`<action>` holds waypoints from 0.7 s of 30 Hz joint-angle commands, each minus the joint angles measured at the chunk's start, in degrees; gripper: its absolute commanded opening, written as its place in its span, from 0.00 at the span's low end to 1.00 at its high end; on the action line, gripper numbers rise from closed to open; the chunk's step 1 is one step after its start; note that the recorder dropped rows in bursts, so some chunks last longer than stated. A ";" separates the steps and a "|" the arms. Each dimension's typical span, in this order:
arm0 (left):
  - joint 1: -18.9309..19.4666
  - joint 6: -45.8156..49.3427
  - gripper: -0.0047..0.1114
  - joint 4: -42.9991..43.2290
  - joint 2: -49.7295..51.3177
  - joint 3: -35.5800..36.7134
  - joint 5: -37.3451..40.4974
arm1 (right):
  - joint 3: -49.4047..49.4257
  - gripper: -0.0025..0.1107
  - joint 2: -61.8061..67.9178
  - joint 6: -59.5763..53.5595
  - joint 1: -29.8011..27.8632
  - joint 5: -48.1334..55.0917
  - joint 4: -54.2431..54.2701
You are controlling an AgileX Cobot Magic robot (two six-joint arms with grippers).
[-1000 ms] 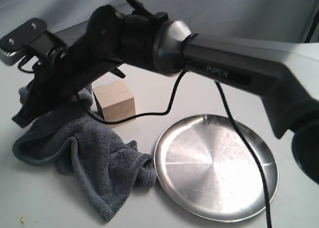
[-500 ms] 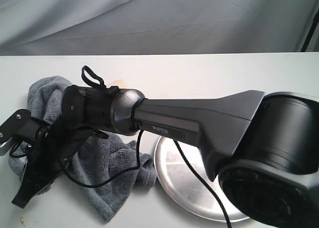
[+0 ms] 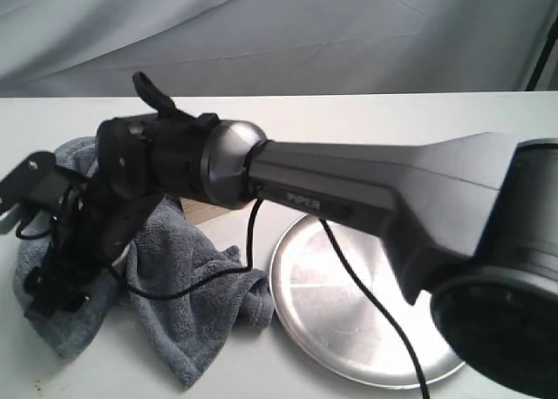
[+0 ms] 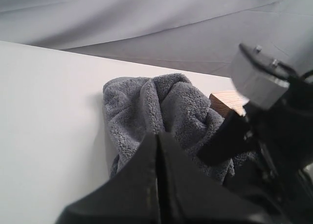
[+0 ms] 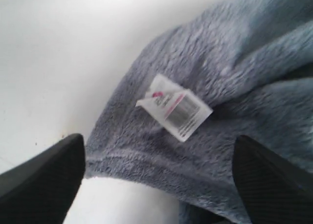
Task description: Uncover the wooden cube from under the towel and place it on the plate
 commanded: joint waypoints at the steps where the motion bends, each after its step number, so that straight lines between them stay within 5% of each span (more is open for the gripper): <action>1: -0.29 -0.19 0.04 -0.26 -0.23 0.27 -0.37 | 0.21 0.77 -4.54 2.84 0.07 -3.37 -3.35; 4: -0.29 -0.03 0.04 -0.26 -0.23 0.27 -0.37 | 0.21 0.82 -8.28 11.99 0.07 -5.85 -12.41; 9: -0.29 -0.03 0.04 -0.26 -0.23 0.27 -0.37 | 0.21 0.82 -9.48 42.69 -1.71 -4.69 -41.23; 21: -0.29 -0.08 0.04 -0.26 -0.23 0.27 -0.37 | 0.21 0.82 -7.14 48.20 -14.66 -2.84 -30.88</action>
